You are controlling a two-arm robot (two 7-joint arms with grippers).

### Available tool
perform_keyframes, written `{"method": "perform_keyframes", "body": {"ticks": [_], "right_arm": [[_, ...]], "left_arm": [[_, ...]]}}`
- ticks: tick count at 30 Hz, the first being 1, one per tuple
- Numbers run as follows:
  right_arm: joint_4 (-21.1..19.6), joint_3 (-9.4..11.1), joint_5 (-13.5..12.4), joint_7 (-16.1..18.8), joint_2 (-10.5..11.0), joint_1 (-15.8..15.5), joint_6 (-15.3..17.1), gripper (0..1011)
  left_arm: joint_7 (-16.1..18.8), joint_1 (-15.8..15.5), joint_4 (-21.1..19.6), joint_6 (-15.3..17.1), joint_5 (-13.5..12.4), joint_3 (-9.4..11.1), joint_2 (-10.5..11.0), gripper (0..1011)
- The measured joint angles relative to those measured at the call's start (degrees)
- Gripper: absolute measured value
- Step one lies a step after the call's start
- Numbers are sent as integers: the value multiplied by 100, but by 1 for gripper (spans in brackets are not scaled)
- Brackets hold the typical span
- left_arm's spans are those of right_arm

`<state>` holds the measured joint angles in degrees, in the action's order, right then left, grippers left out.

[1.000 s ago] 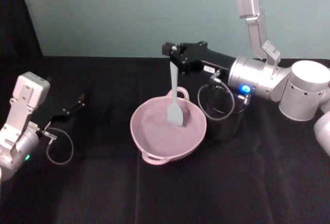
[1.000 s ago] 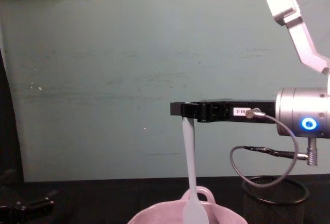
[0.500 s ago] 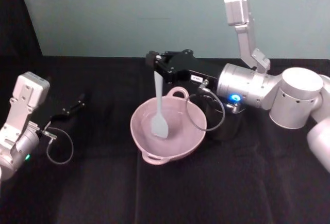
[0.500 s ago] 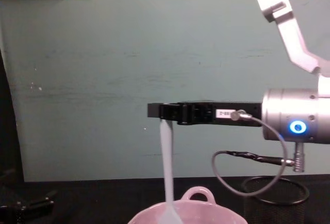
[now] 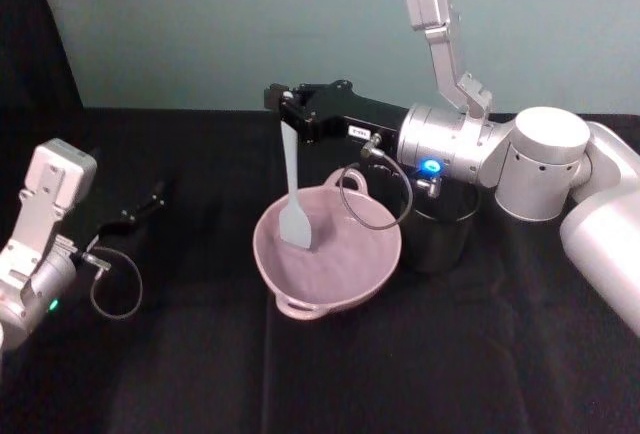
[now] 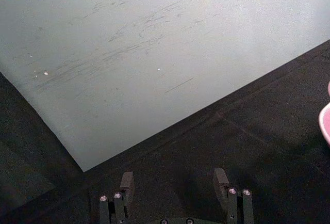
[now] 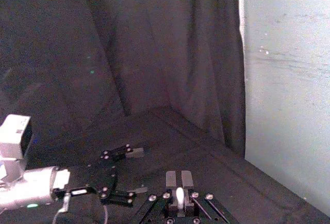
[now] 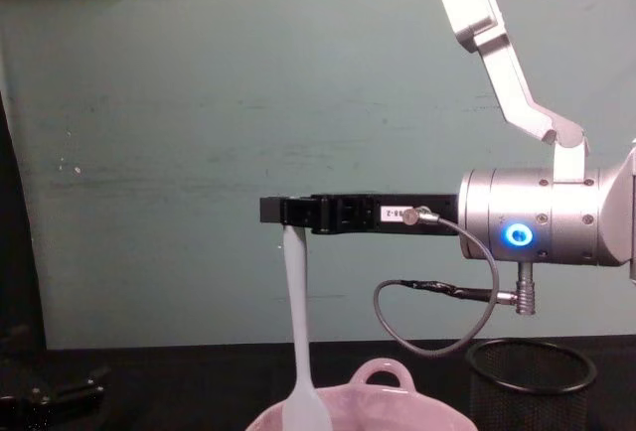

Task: Use the one hand to pick up the spoon and stir the clear water in the bowl.

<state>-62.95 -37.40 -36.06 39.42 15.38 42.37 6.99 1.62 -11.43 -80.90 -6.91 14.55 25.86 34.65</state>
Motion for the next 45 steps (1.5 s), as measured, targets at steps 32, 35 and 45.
{"method": "perform_keyframes", "body": {"ticks": [32, 35, 45], "right_arm": [[-1127, 481, -18, -512, 711, -748, 166, 64], [-1263, 468, -33, -533, 725, -812, 167, 64], [-1246, 294, -35, -450, 573, -754, 148, 64]], "left_arm": [[0, 0, 0, 0, 0, 0, 0, 1011], [0, 0, 0, 0, 0, 0, 0, 1011], [0, 0, 0, 0, 0, 0, 0, 1011]]}}
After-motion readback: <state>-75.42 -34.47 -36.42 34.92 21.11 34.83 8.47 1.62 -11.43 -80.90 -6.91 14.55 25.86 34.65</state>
